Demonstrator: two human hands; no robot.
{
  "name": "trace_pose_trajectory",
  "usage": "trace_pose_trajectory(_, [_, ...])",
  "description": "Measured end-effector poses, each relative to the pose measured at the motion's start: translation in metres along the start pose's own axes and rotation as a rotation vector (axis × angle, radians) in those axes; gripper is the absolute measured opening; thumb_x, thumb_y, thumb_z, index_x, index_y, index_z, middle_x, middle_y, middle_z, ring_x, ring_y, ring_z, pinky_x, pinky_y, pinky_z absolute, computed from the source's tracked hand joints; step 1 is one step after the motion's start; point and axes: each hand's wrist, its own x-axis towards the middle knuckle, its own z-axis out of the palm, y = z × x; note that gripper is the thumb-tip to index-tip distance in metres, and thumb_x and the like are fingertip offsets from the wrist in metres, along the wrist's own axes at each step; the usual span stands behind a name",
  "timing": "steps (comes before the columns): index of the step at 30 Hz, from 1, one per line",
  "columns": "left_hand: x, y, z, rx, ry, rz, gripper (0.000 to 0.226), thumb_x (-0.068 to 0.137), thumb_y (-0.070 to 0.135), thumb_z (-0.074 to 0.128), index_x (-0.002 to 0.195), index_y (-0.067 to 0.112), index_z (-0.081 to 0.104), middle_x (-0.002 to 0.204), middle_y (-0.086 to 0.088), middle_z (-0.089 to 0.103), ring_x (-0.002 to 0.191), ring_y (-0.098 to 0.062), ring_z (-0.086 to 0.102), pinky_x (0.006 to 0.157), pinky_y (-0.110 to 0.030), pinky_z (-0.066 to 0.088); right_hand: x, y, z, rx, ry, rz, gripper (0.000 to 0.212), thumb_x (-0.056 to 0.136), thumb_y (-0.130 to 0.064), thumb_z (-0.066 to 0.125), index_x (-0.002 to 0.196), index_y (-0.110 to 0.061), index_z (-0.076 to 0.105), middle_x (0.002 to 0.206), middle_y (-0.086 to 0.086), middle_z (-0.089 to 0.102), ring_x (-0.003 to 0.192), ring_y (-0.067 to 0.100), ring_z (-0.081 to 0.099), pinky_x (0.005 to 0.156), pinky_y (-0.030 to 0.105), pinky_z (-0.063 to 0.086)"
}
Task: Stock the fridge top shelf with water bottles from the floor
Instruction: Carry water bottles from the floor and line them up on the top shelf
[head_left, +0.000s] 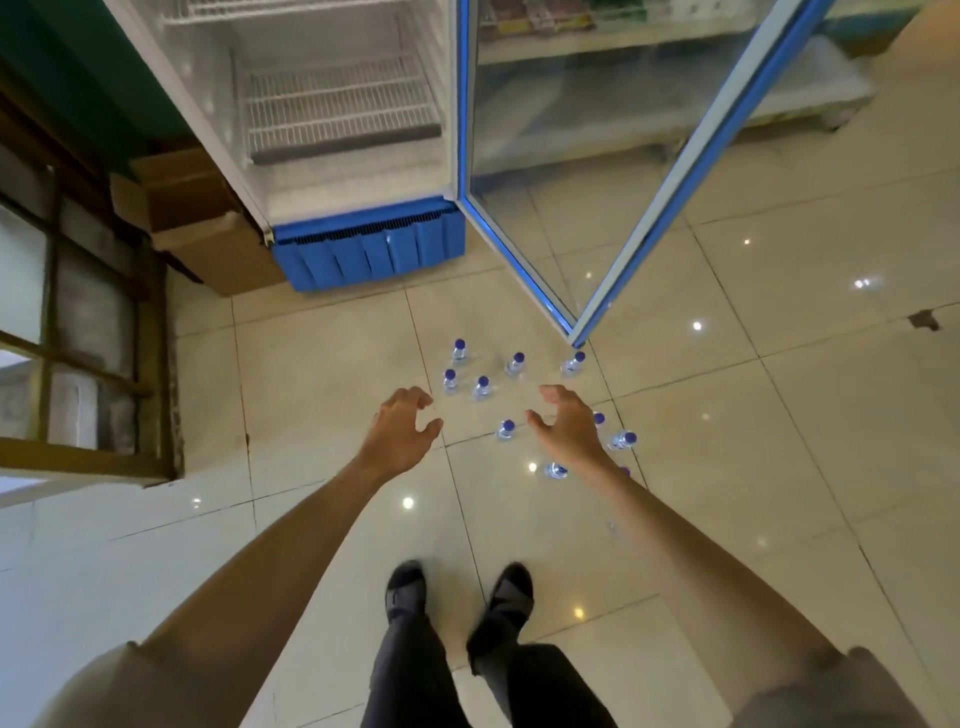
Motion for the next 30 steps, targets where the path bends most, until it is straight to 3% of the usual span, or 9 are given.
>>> trace_pose_trajectory(2, [0.016, -0.008, 0.031, 0.002, -0.017, -0.038, 0.036, 0.089, 0.027, 0.066, 0.119, 0.010, 0.057, 0.120, -0.004, 0.060, 0.110, -0.021, 0.057, 0.090, -0.026, 0.042, 0.014, 0.029, 0.012, 0.005, -0.007, 0.038, 0.053, 0.091, -0.032, 0.066, 0.138, -0.013, 0.051, 0.133, 0.010, 0.057, 0.126, 0.025, 0.053, 0.106, 0.037, 0.044])
trace_pose_trajectory(6, [0.053, -0.038, 0.093, -0.015, -0.037, -0.112, 0.035, 0.089, 0.026, 0.066, 0.119, 0.011, 0.058, 0.119, -0.004, 0.060, 0.109, -0.021, 0.058, 0.090, -0.029, 0.045, 0.048, 0.079, 0.050, -0.002, -0.021, 0.073, 0.050, 0.091, -0.027, 0.067, 0.135, -0.009, 0.053, 0.131, 0.011, 0.059, 0.124, 0.025, 0.054, 0.100, 0.025, 0.039])
trace_pose_trajectory(8, [0.074, -0.061, 0.126, -0.023, -0.042, -0.119, 0.034, 0.088, 0.025, 0.067, 0.117, 0.011, 0.058, 0.116, -0.004, 0.061, 0.107, -0.021, 0.059, 0.089, -0.030, 0.047, 0.068, 0.104, 0.078, -0.001, -0.032, 0.078, 0.050, 0.090, -0.024, 0.068, 0.134, -0.008, 0.053, 0.130, 0.012, 0.059, 0.124, 0.025, 0.054, 0.101, 0.026, 0.038])
trace_pose_trajectory(12, [0.122, -0.120, 0.204, -0.048, -0.045, -0.106, 0.031, 0.088, 0.021, 0.066, 0.116, 0.010, 0.059, 0.114, -0.006, 0.061, 0.105, -0.020, 0.059, 0.090, -0.033, 0.048, 0.118, 0.169, 0.159, 0.039, 0.008, 0.130, 0.053, 0.086, -0.022, 0.072, 0.133, -0.006, 0.053, 0.126, 0.012, 0.059, 0.123, 0.026, 0.052, 0.102, 0.030, 0.039])
trace_pose_trajectory(17, [0.207, -0.202, 0.305, -0.120, 0.009, -0.088, 0.032, 0.088, 0.016, 0.066, 0.117, 0.010, 0.056, 0.112, -0.005, 0.061, 0.102, -0.019, 0.060, 0.089, -0.039, 0.052, 0.189, 0.264, 0.272, 0.138, 0.111, 0.249, 0.066, 0.081, -0.024, 0.079, 0.136, -0.008, 0.045, 0.131, 0.012, 0.049, 0.120, 0.025, 0.051, 0.093, 0.022, 0.038])
trace_pose_trajectory(23, [0.328, -0.279, 0.404, -0.204, 0.127, -0.018, 0.032, 0.082, 0.009, 0.071, 0.111, 0.007, 0.058, 0.106, -0.006, 0.061, 0.098, -0.021, 0.060, 0.087, -0.039, 0.055, 0.275, 0.357, 0.382, 0.296, 0.336, 0.311, 0.078, 0.073, -0.028, 0.085, 0.135, -0.005, 0.043, 0.127, 0.012, 0.046, 0.118, 0.029, 0.051, 0.099, 0.039, 0.046])
trace_pose_trajectory(25, [0.364, -0.295, 0.427, -0.199, 0.165, 0.004, 0.044, 0.079, 0.011, 0.076, 0.117, 0.005, 0.054, 0.111, -0.009, 0.060, 0.103, -0.024, 0.058, 0.090, -0.040, 0.053, 0.297, 0.378, 0.409, 0.366, 0.400, 0.293, 0.079, 0.071, -0.028, 0.087, 0.133, -0.005, 0.044, 0.126, 0.010, 0.046, 0.113, 0.021, 0.049, 0.099, 0.032, 0.045])
trace_pose_trajectory(28, [0.406, -0.312, 0.456, -0.166, 0.146, 0.007, 0.068, 0.076, 0.022, 0.080, 0.131, 0.007, 0.044, 0.130, -0.009, 0.053, 0.120, -0.026, 0.050, 0.102, -0.040, 0.043, 0.322, 0.400, 0.438, 0.426, 0.489, 0.202, 0.074, 0.065, -0.026, 0.090, 0.124, -0.004, 0.052, 0.118, 0.008, 0.053, 0.100, 0.004, 0.041, 0.089, 0.011, 0.038])
trace_pose_trajectory(30, [0.429, -0.320, 0.475, -0.182, 0.122, 0.015, 0.081, 0.070, 0.028, 0.085, 0.135, 0.011, 0.039, 0.134, -0.005, 0.051, 0.123, -0.025, 0.047, 0.103, -0.041, 0.041, 0.333, 0.412, 0.452, 0.451, 0.534, 0.143, 0.070, 0.063, -0.025, 0.091, 0.119, -0.004, 0.056, 0.111, 0.003, 0.054, 0.101, 0.007, 0.046, 0.086, 0.007, 0.036])
